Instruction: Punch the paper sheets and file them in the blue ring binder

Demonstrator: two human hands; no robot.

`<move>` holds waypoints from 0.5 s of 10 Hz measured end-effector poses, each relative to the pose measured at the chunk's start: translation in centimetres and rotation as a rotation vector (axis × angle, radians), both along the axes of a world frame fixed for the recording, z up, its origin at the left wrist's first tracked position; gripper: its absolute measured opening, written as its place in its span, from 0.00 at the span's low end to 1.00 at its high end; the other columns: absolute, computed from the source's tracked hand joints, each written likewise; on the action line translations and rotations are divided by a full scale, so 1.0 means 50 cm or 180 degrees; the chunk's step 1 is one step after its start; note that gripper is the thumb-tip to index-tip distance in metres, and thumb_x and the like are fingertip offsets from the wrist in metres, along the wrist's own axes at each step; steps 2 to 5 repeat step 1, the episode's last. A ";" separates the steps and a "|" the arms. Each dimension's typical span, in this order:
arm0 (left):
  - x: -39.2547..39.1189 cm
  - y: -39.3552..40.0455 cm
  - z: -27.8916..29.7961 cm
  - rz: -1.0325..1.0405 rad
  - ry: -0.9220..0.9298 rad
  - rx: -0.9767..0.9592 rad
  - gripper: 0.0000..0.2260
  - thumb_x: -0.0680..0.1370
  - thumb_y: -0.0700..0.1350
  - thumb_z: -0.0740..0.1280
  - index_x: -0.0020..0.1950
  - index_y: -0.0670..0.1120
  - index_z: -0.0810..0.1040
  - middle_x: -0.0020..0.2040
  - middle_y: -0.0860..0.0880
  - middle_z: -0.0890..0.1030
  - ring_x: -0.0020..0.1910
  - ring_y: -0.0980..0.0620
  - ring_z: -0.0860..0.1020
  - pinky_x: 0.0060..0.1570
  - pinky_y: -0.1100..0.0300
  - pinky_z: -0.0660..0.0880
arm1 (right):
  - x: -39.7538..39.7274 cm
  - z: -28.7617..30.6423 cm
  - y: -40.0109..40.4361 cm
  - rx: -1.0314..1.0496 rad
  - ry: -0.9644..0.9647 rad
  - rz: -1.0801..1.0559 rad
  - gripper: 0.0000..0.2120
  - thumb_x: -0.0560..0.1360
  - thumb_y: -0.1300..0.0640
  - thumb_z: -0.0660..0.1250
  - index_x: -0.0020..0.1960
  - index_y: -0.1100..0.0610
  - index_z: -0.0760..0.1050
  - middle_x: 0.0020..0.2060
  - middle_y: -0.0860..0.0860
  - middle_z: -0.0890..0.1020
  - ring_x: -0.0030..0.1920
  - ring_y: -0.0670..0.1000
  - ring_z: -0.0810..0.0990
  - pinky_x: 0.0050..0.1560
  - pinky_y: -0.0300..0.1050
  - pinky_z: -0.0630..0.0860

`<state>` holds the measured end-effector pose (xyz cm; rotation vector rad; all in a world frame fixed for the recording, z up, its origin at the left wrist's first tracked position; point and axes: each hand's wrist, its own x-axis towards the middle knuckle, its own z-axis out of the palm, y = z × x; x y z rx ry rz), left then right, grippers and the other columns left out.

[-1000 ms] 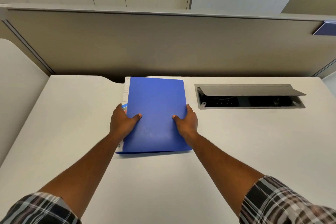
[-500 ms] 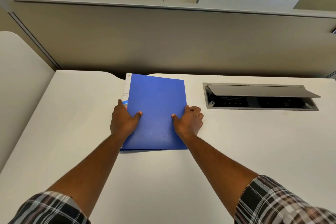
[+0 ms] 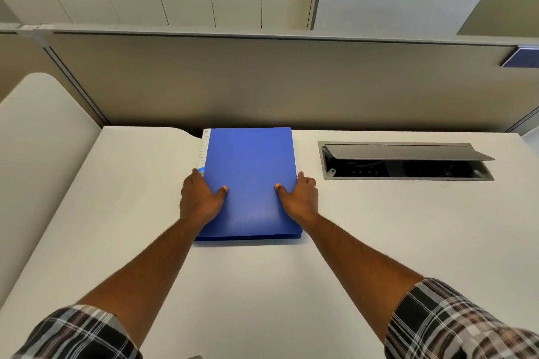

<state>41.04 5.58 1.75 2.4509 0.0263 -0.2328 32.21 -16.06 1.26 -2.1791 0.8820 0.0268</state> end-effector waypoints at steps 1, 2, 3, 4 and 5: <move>-0.044 -0.009 0.040 -0.0404 -0.0406 0.0125 0.34 0.74 0.53 0.73 0.73 0.39 0.64 0.70 0.41 0.70 0.71 0.40 0.65 0.65 0.44 0.71 | -0.024 0.024 -0.005 0.0216 -0.0052 0.0032 0.37 0.75 0.38 0.67 0.76 0.58 0.62 0.70 0.57 0.71 0.67 0.61 0.74 0.65 0.59 0.76; -0.044 -0.009 0.040 -0.0404 -0.0406 0.0125 0.34 0.74 0.53 0.73 0.73 0.39 0.64 0.70 0.41 0.70 0.71 0.40 0.65 0.65 0.44 0.71 | -0.024 0.024 -0.005 0.0216 -0.0052 0.0032 0.37 0.75 0.38 0.67 0.76 0.58 0.62 0.70 0.57 0.71 0.67 0.61 0.74 0.65 0.59 0.76; -0.044 -0.009 0.040 -0.0404 -0.0406 0.0125 0.34 0.74 0.53 0.73 0.73 0.39 0.64 0.70 0.41 0.70 0.71 0.40 0.65 0.65 0.44 0.71 | -0.024 0.024 -0.005 0.0216 -0.0052 0.0032 0.37 0.75 0.38 0.67 0.76 0.58 0.62 0.70 0.57 0.71 0.67 0.61 0.74 0.65 0.59 0.76; -0.044 -0.009 0.040 -0.0404 -0.0406 0.0125 0.34 0.74 0.53 0.73 0.73 0.39 0.64 0.70 0.41 0.70 0.71 0.40 0.65 0.65 0.44 0.71 | -0.024 0.024 -0.005 0.0216 -0.0052 0.0032 0.37 0.75 0.38 0.67 0.76 0.58 0.62 0.70 0.57 0.71 0.67 0.61 0.74 0.65 0.59 0.76; -0.044 -0.009 0.040 -0.0404 -0.0406 0.0125 0.34 0.74 0.53 0.73 0.73 0.39 0.64 0.70 0.41 0.70 0.71 0.40 0.65 0.65 0.44 0.71 | -0.024 0.024 -0.005 0.0216 -0.0052 0.0032 0.37 0.75 0.38 0.67 0.76 0.58 0.62 0.70 0.57 0.71 0.67 0.61 0.74 0.65 0.59 0.76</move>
